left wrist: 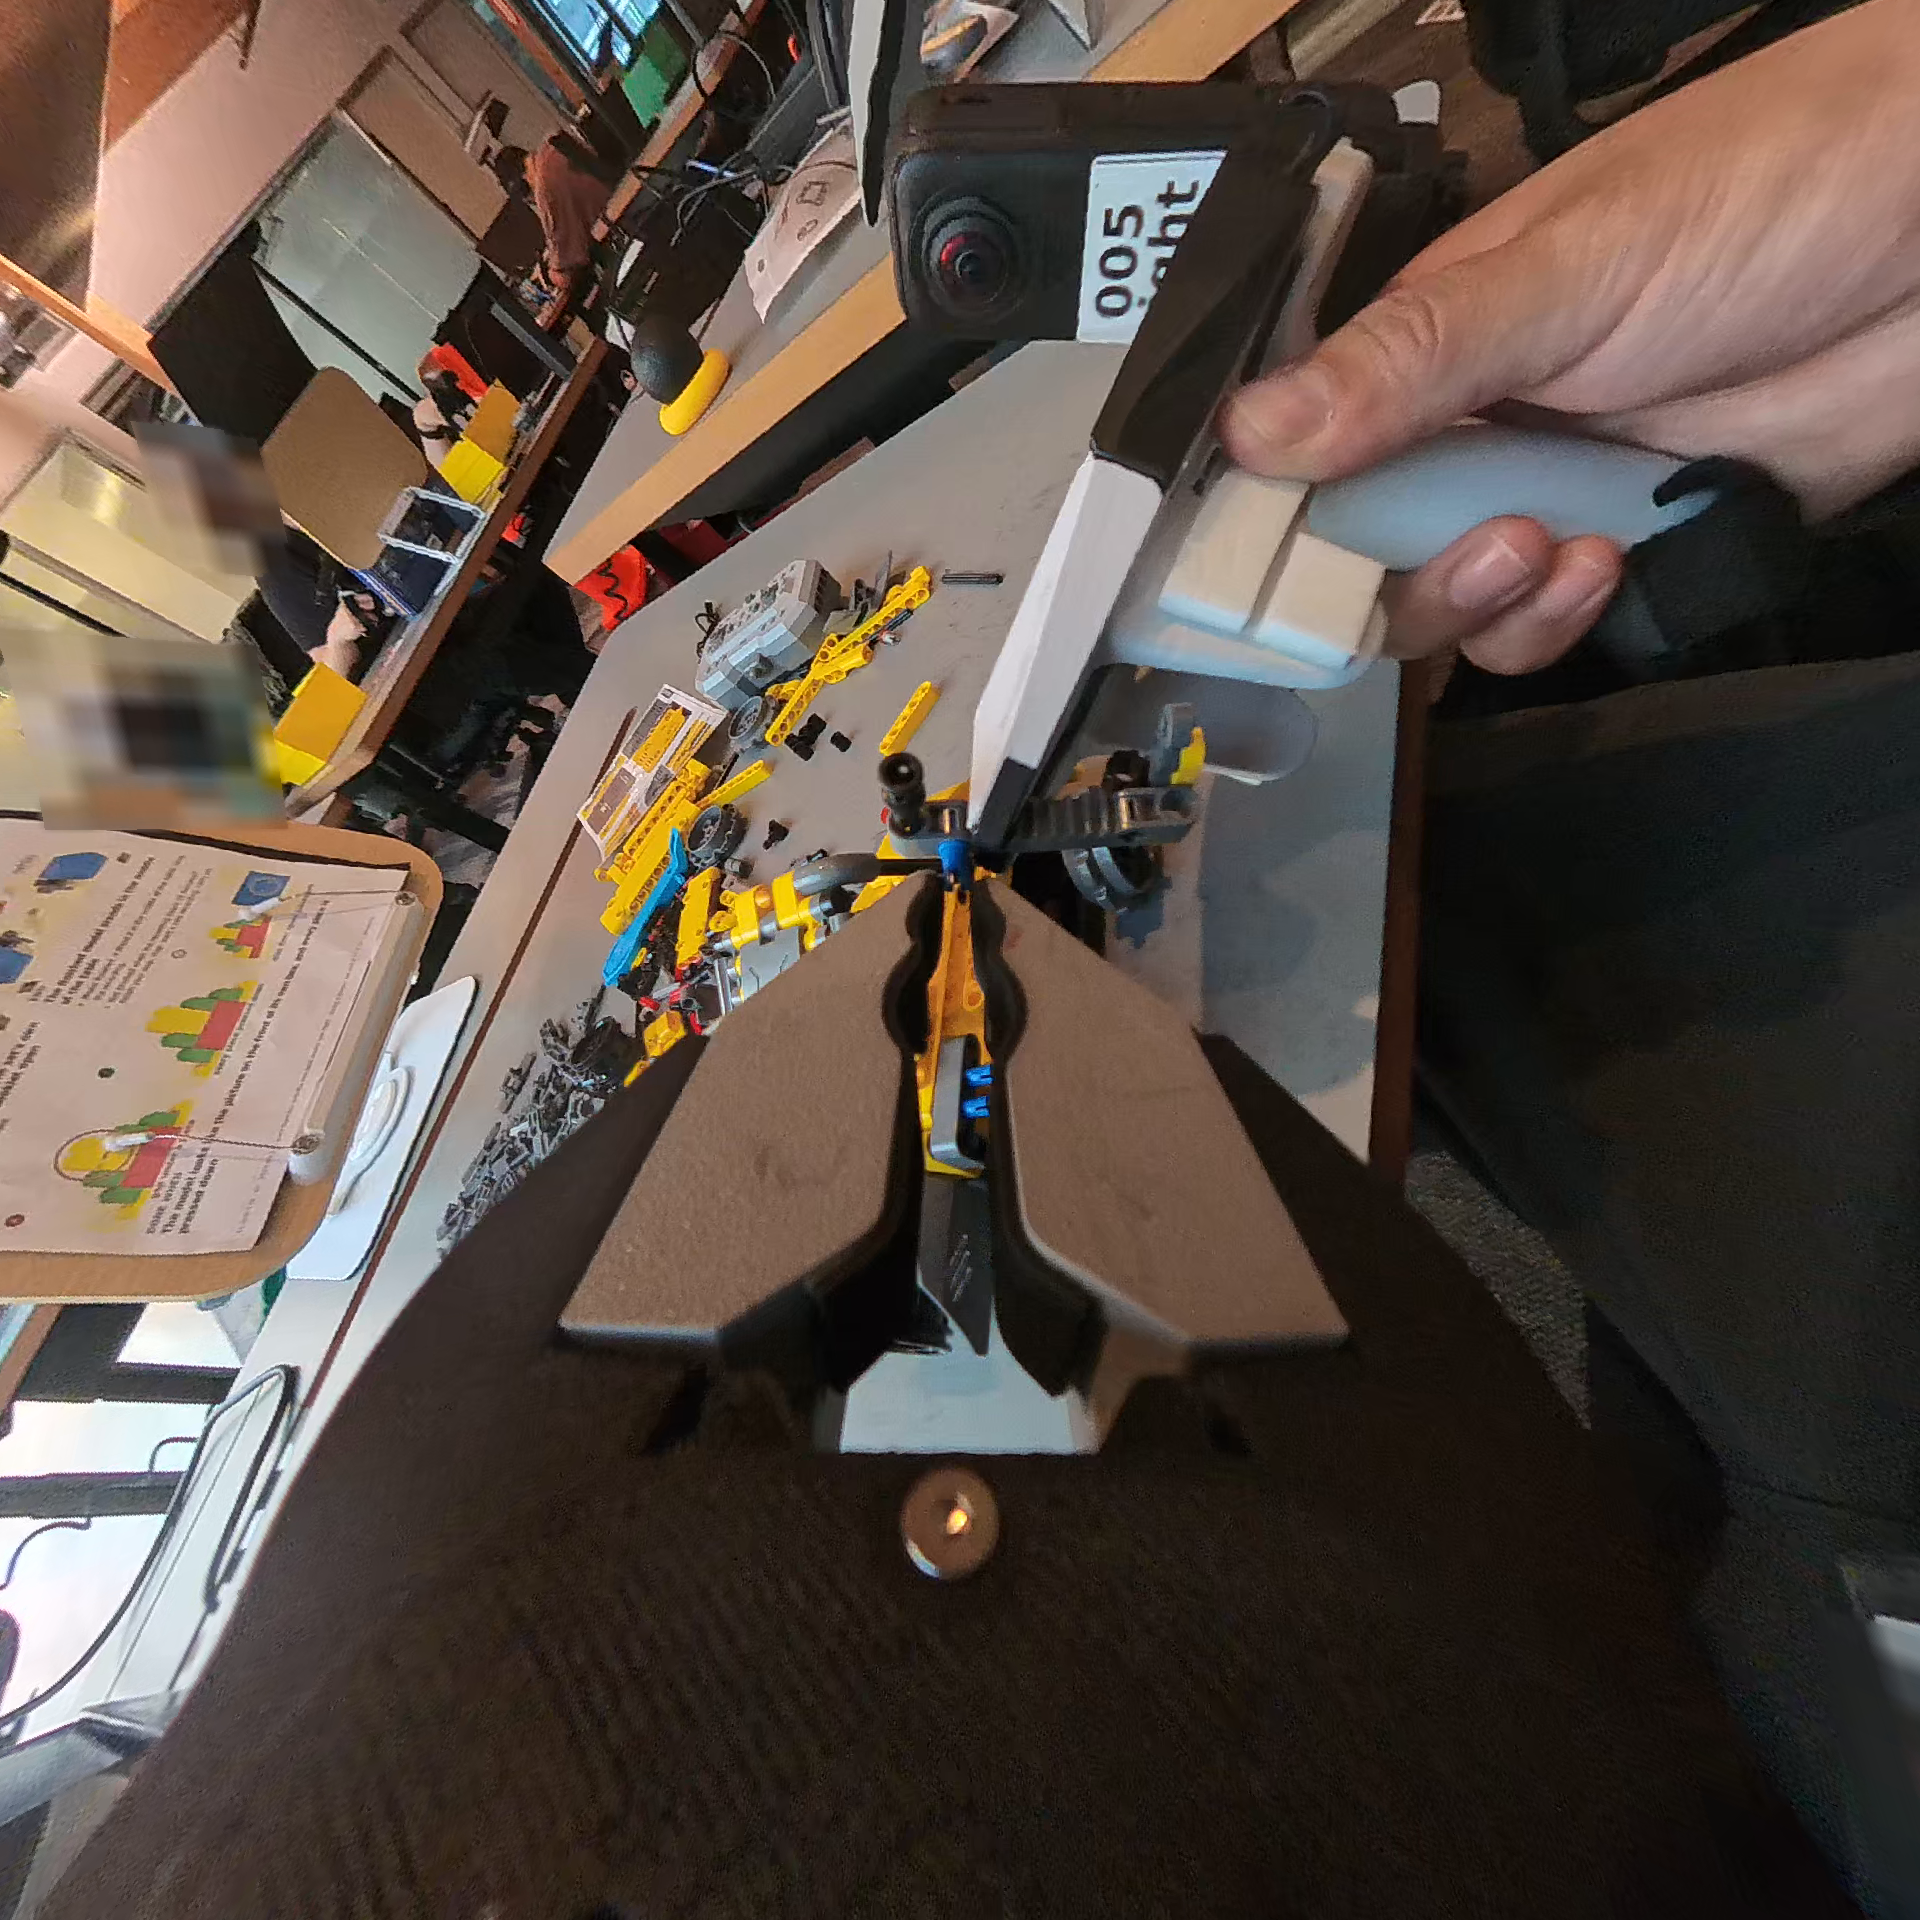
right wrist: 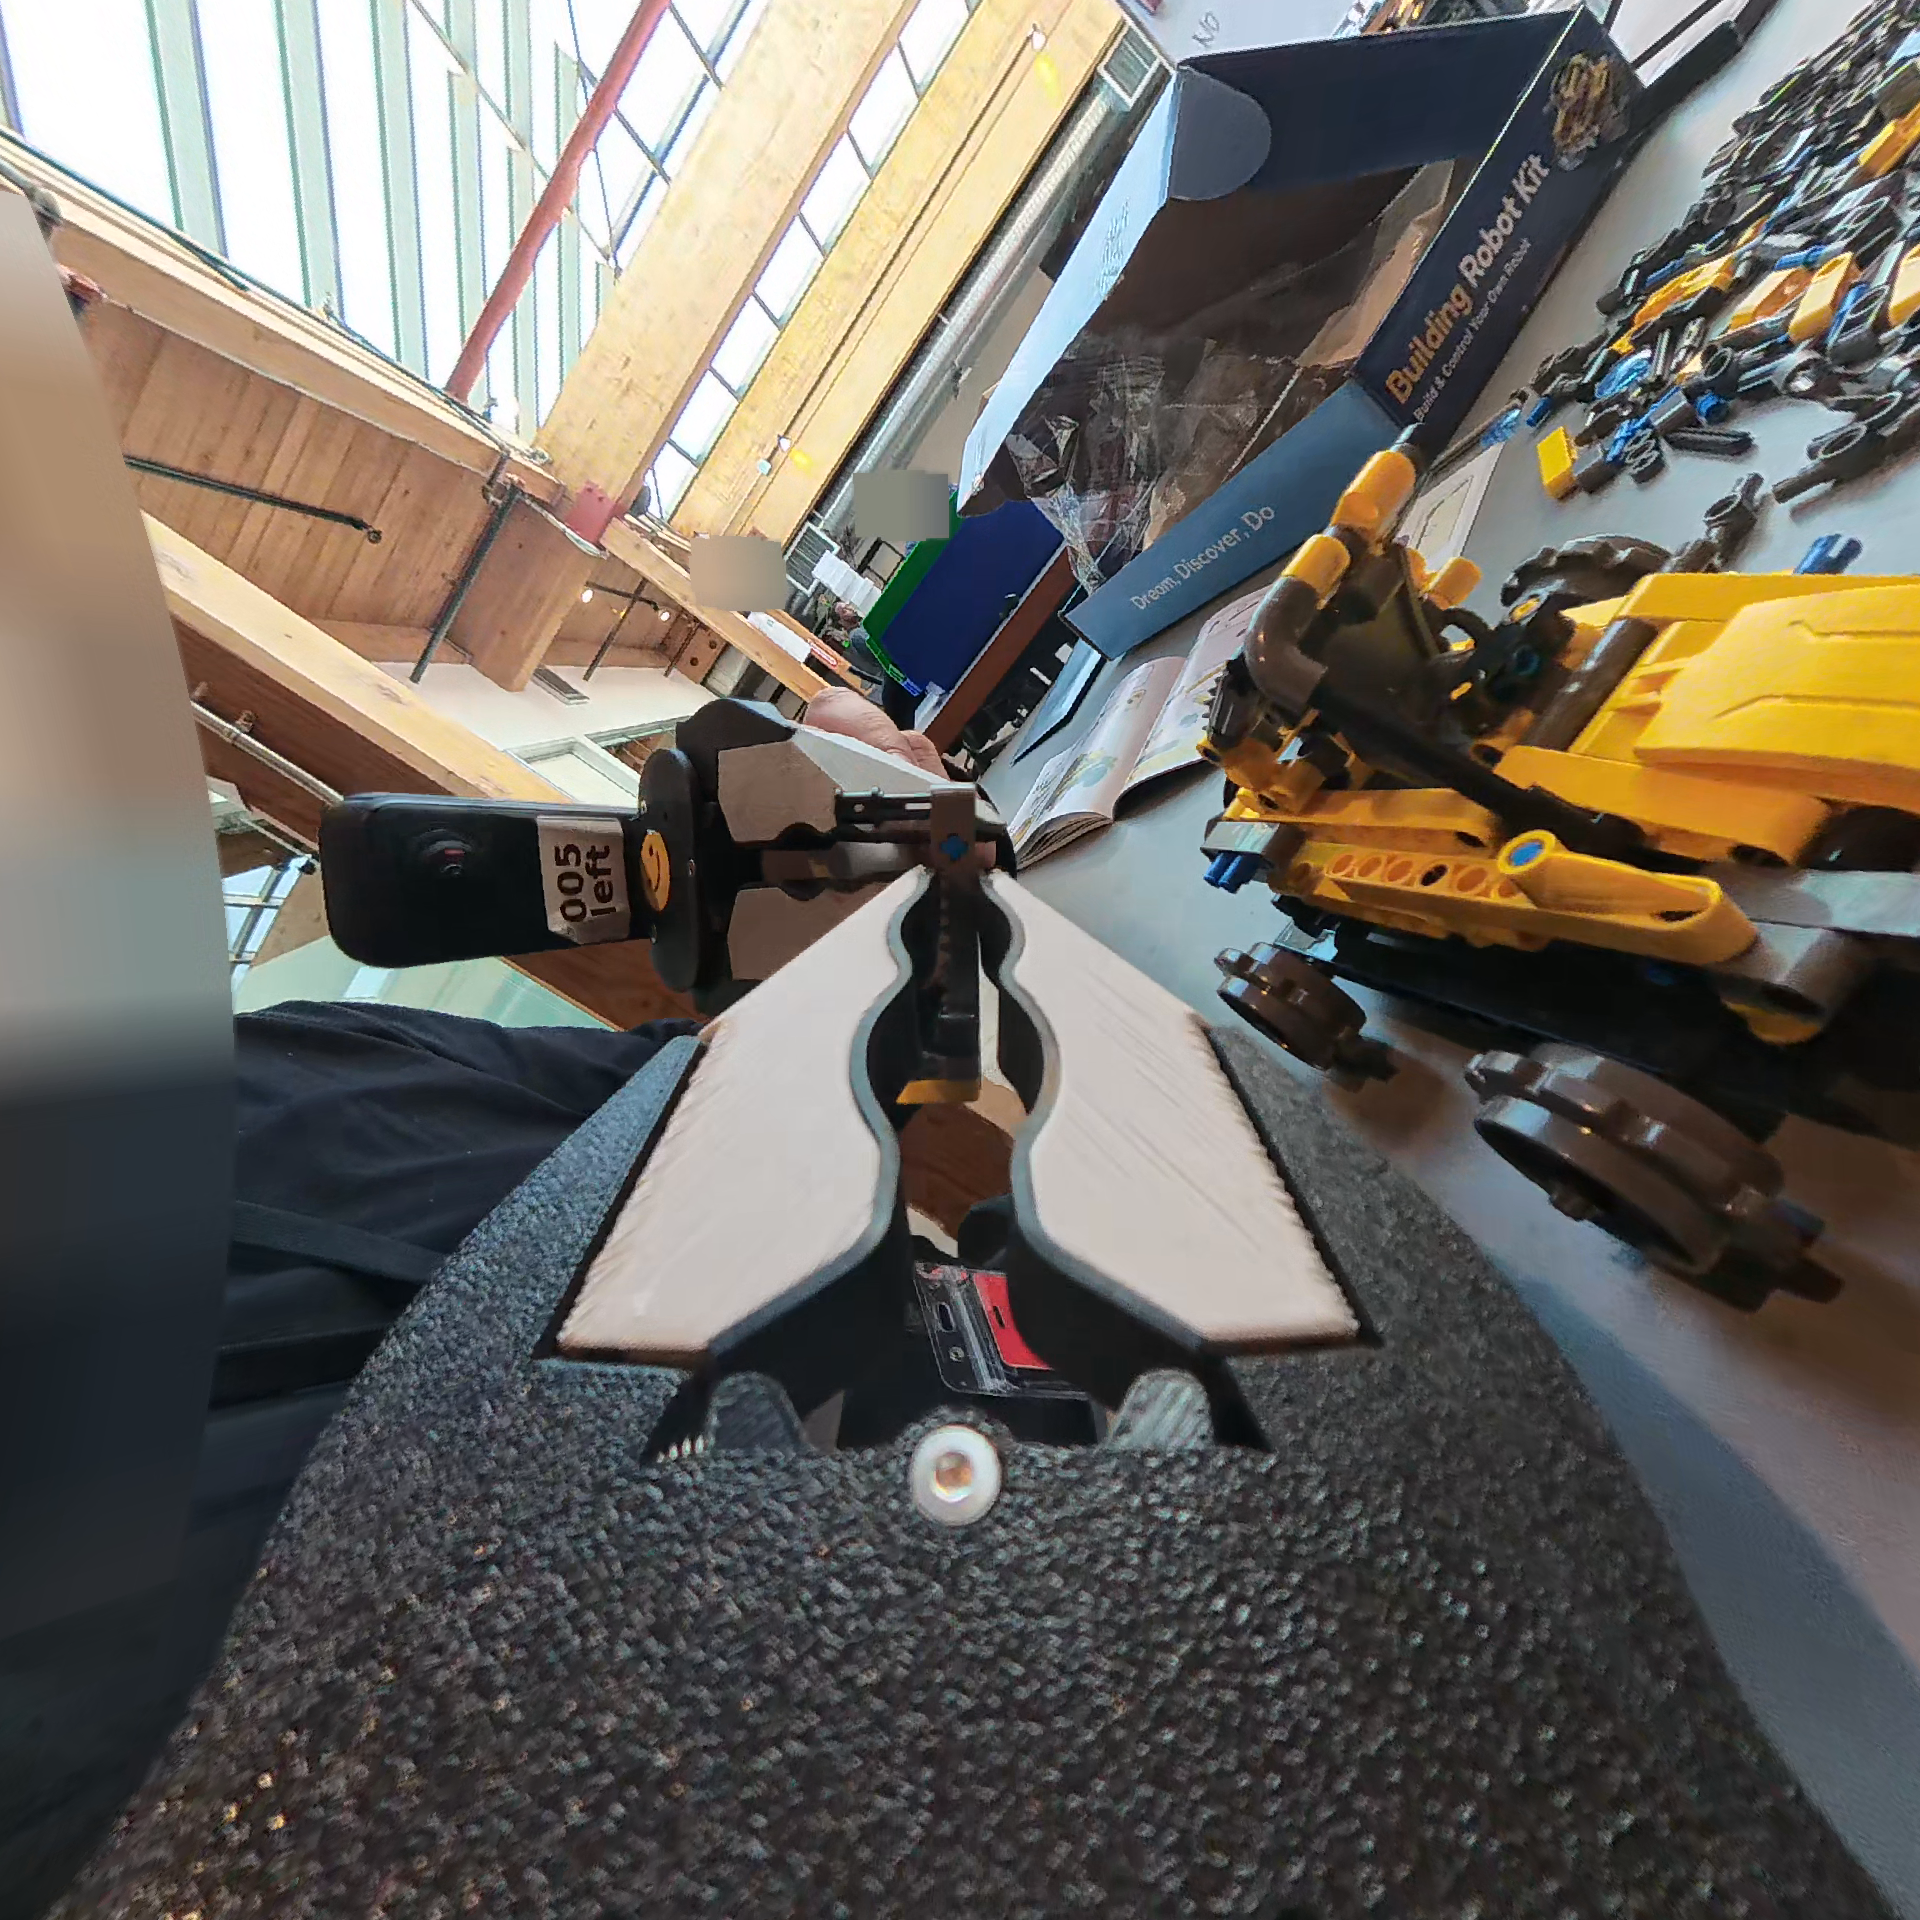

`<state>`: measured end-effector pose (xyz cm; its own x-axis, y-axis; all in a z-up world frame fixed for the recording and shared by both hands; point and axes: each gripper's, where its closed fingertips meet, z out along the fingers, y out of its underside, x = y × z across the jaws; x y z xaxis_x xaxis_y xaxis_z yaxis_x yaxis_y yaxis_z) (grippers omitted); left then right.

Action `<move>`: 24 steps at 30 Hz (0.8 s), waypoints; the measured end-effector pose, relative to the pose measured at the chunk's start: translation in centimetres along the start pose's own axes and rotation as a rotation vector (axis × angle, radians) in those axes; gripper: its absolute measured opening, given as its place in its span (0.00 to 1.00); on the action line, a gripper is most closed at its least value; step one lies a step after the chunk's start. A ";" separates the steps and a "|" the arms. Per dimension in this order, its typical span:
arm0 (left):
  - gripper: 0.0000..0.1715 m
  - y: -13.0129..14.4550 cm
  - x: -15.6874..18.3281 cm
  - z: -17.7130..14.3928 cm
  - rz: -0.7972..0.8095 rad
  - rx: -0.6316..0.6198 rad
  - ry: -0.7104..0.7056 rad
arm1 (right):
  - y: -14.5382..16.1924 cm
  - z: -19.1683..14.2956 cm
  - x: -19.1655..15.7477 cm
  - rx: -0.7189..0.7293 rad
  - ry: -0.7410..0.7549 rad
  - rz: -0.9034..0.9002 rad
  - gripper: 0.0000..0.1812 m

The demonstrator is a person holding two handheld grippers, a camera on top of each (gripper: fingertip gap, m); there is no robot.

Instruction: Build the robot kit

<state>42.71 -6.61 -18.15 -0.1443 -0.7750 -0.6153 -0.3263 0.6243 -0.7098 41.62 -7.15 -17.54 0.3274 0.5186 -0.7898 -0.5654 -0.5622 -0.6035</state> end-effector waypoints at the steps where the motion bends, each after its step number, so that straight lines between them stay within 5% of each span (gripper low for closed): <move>1: 0.01 0.1 0.0 0.1 0.008 -0.004 -0.003 | 0.0 0.0 0.1 -0.001 0.006 -0.004 0.04; 24: 0.00 0.6 0.2 0.2 0.065 -0.041 -0.048 | 0.3 0.0 0.7 0.009 0.037 0.001 0.04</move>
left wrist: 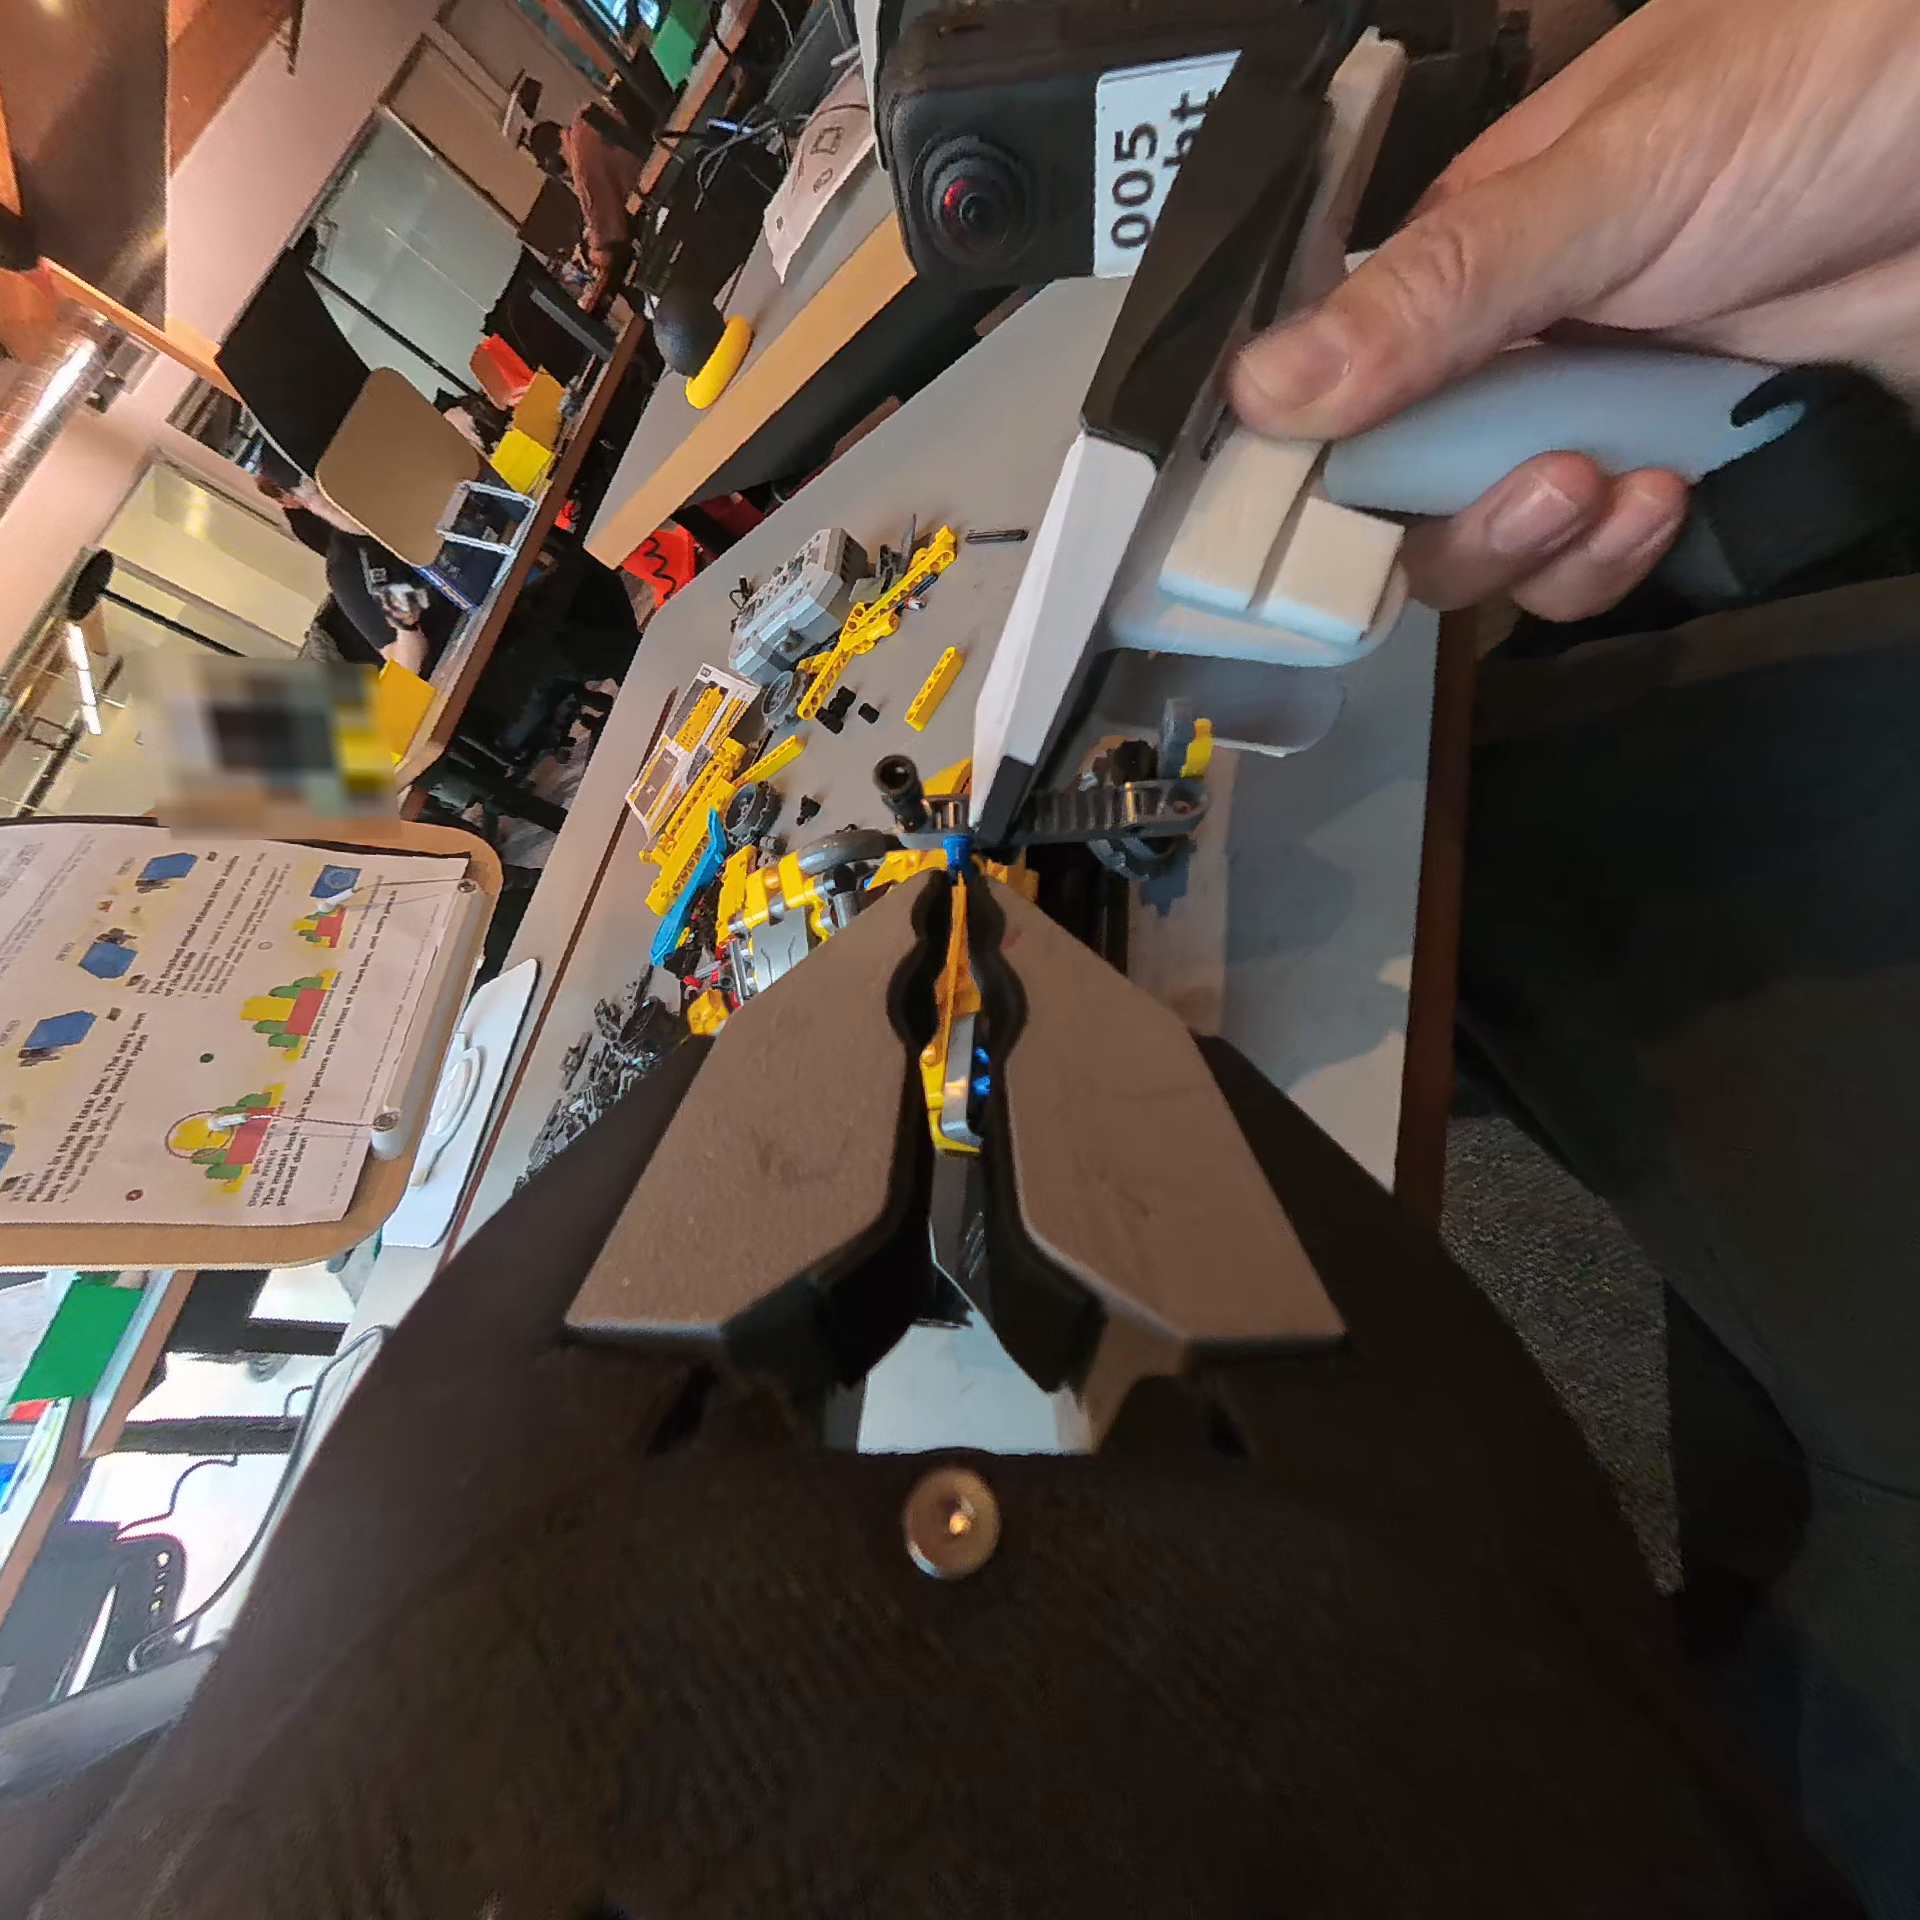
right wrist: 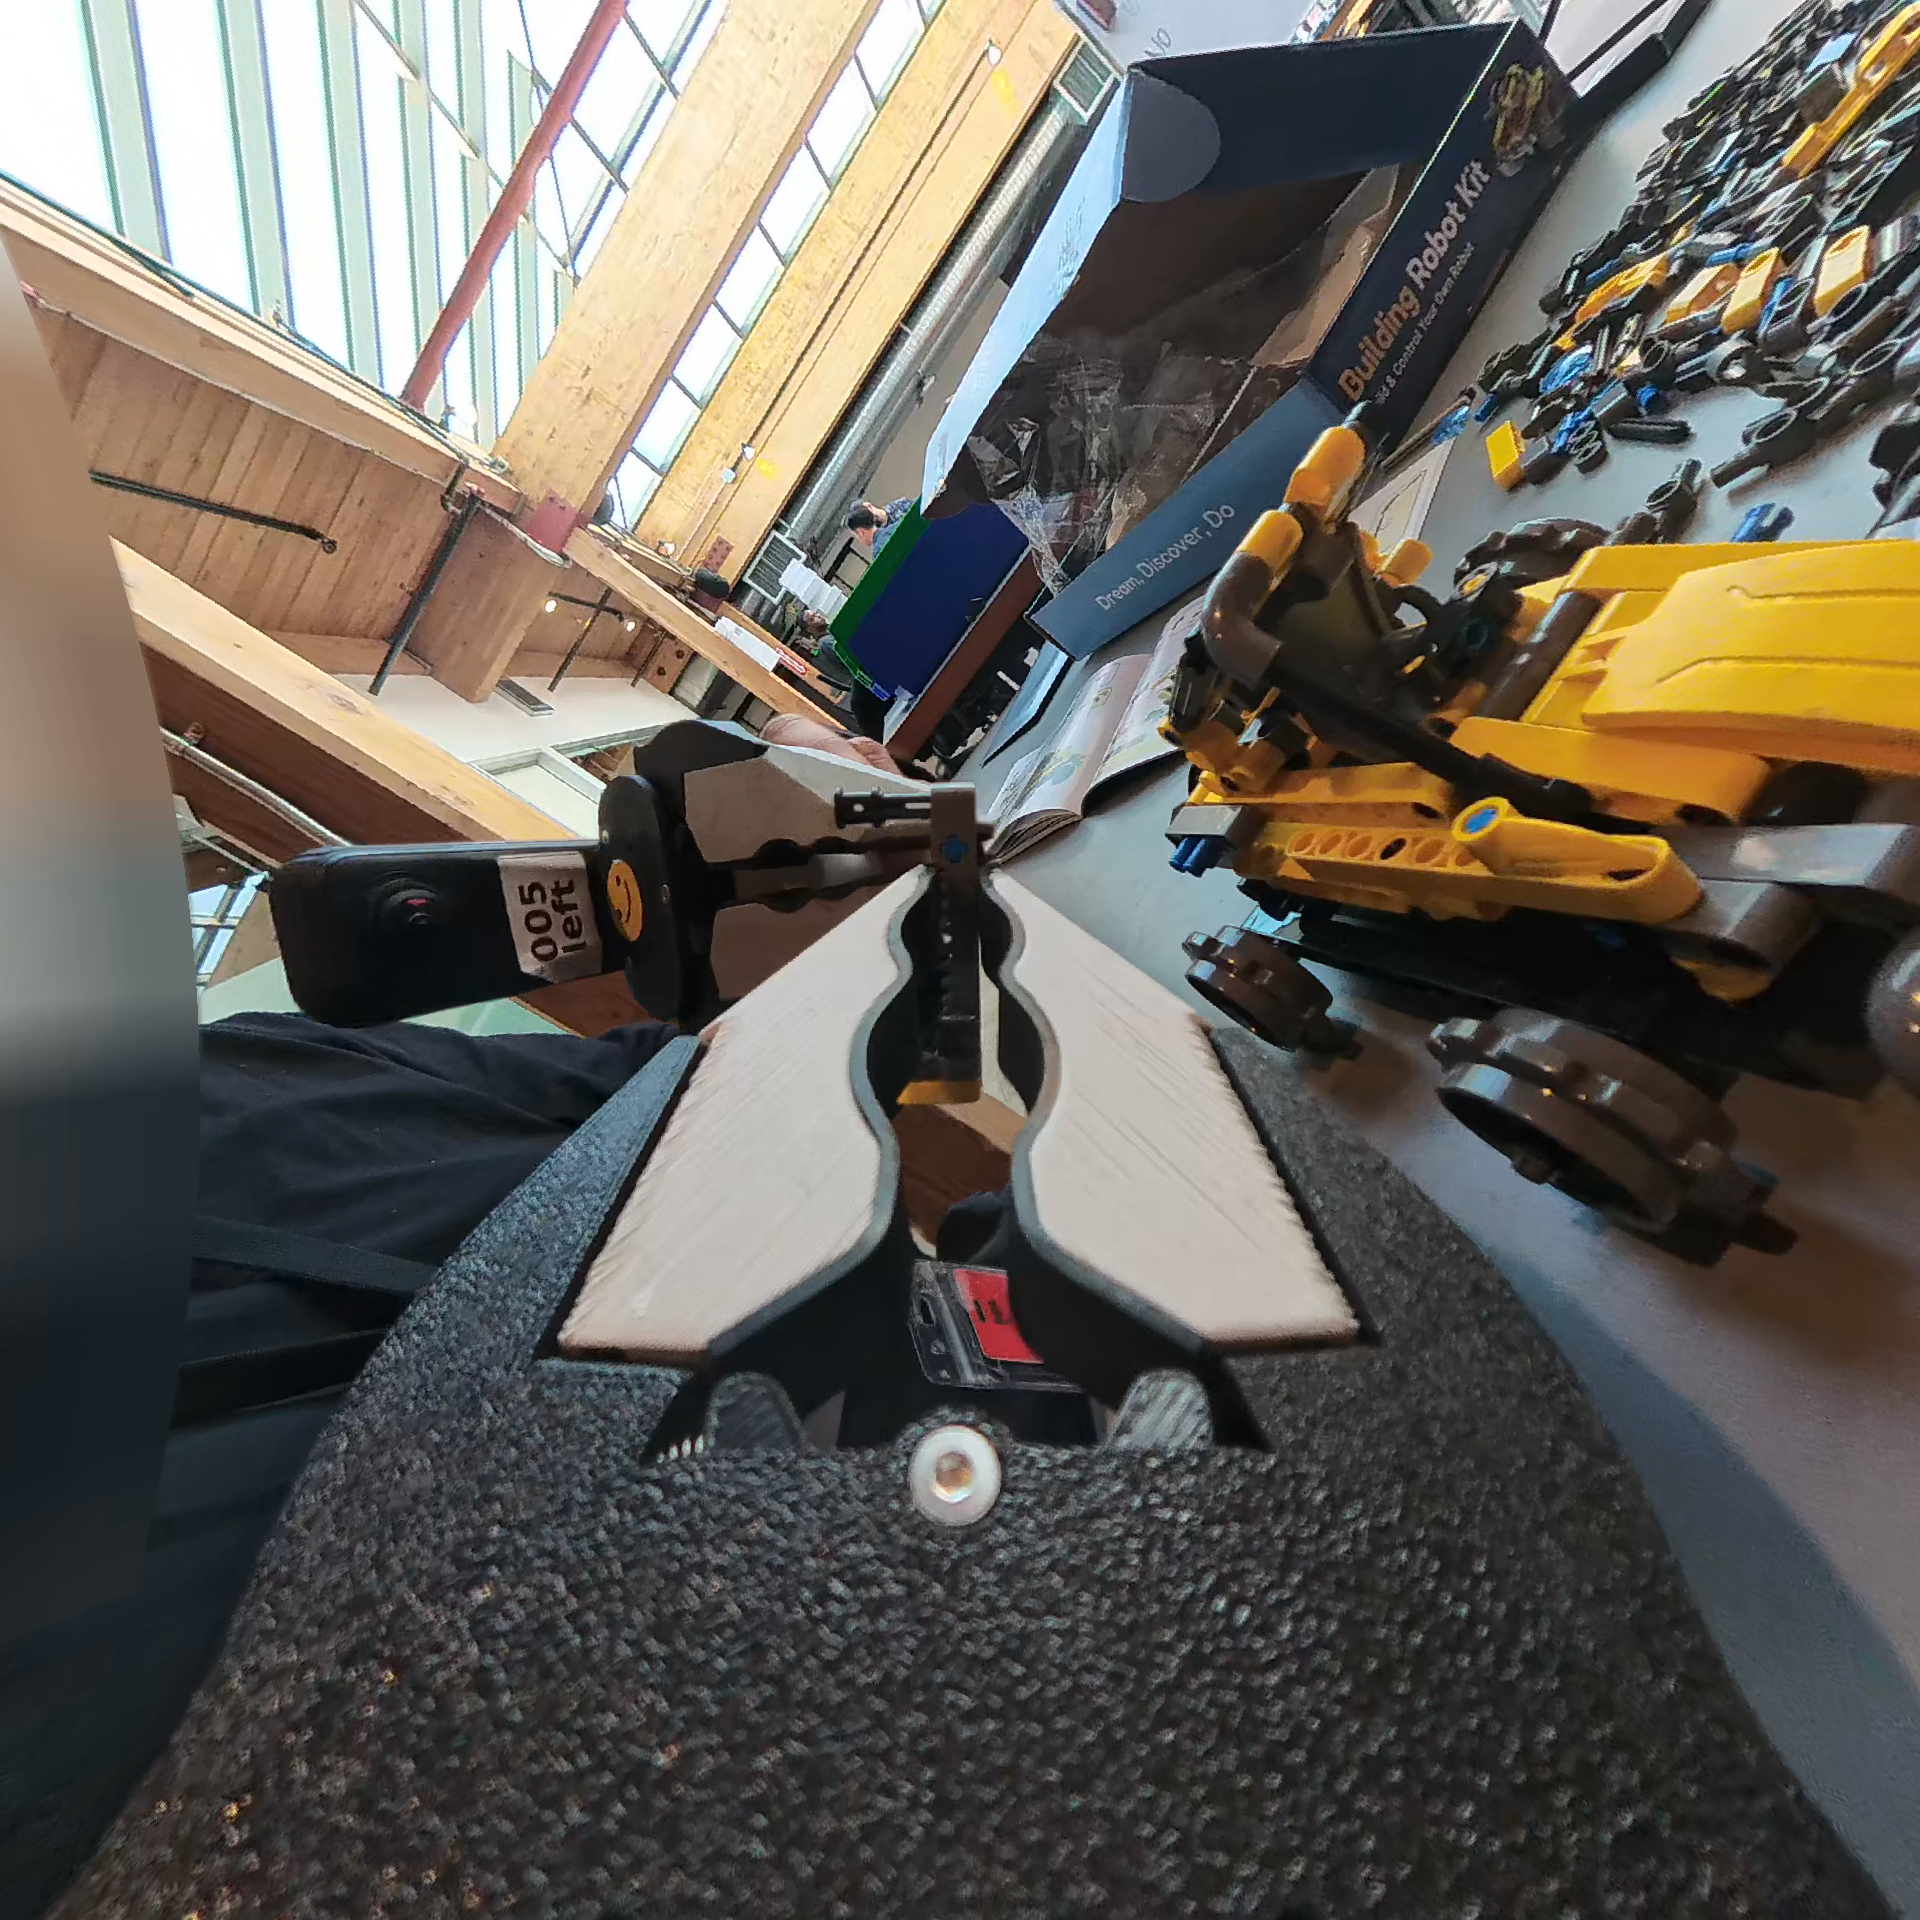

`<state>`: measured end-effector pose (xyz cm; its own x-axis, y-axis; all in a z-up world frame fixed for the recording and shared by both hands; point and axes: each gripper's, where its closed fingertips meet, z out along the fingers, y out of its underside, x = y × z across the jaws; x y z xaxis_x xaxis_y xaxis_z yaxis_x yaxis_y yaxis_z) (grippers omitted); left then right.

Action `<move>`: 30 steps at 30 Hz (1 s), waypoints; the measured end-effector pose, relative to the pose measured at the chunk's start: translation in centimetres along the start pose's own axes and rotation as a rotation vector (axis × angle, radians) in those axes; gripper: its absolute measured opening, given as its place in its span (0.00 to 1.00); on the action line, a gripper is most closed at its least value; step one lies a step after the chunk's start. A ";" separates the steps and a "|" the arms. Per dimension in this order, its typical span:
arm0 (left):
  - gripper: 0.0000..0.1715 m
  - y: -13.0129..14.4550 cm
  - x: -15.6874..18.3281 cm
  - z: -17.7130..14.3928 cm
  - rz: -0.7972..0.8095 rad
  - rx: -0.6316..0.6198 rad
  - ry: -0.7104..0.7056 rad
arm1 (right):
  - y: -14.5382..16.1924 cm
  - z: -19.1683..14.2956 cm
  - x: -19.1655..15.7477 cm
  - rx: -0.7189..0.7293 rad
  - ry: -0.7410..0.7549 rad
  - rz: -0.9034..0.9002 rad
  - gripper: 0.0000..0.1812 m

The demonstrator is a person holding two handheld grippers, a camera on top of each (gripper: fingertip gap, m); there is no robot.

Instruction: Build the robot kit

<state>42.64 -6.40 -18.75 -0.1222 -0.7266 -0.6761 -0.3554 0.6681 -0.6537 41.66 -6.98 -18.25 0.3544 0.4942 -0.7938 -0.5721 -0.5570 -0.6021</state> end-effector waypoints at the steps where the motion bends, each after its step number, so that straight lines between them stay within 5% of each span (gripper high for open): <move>1: 0.00 0.1 0.0 0.0 0.004 -0.008 -0.005 | 0.0 0.0 0.1 0.004 0.009 -0.007 0.04; 17: 0.00 1.3 1.0 0.8 -0.107 -0.055 0.067 | 0.5 -0.1 1.5 0.030 0.108 -0.028 0.04; 30: 0.01 2.3 1.8 1.5 -0.004 -0.066 0.112 | 1.3 -0.1 2.7 0.020 0.125 0.013 0.04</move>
<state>42.97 -5.97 -21.94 -0.2223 -0.7447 -0.6293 -0.4153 0.6563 -0.6299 41.95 -6.49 -21.19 0.4355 0.3991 -0.8068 -0.5916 -0.5487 -0.5908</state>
